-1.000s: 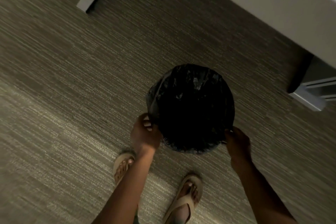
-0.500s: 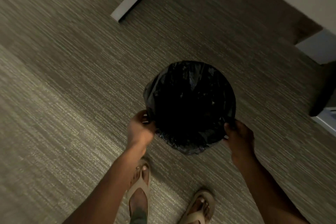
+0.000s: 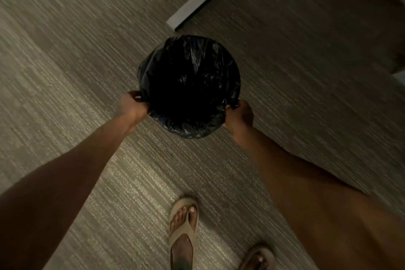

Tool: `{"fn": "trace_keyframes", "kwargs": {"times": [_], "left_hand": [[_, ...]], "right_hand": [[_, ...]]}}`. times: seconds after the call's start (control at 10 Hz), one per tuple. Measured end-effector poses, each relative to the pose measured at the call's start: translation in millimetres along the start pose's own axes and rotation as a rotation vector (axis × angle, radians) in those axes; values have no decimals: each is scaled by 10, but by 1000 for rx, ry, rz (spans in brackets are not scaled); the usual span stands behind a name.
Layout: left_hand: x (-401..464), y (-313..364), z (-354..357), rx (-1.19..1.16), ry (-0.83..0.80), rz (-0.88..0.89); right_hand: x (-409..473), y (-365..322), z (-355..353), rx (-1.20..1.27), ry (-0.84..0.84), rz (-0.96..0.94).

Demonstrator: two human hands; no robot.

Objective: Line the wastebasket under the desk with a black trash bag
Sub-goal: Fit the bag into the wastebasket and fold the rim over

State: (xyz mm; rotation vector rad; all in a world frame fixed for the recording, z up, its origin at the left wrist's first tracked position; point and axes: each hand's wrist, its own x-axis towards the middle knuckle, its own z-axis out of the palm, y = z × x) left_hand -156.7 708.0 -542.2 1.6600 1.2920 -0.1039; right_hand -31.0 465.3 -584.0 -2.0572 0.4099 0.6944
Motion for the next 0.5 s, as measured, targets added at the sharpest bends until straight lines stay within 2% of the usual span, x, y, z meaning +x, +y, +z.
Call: {"fn": "trace_keyframes", "kwargs": {"times": [0.2, 0.3, 0.4, 0.5], "left_hand": [[118, -77, -15, 21, 58, -22], [-38, -45, -11, 27, 51, -9], [-173, -52, -52, 99, 76, -7], [-530, 15, 6, 283, 136, 177]], "right_hand": [[-6, -57, 131, -45, 4, 27], [-165, -146, -33, -219, -5, -59], [-397, -227, -279, -485, 59, -211], [-679, -242, -564, -747, 81, -485]]}}
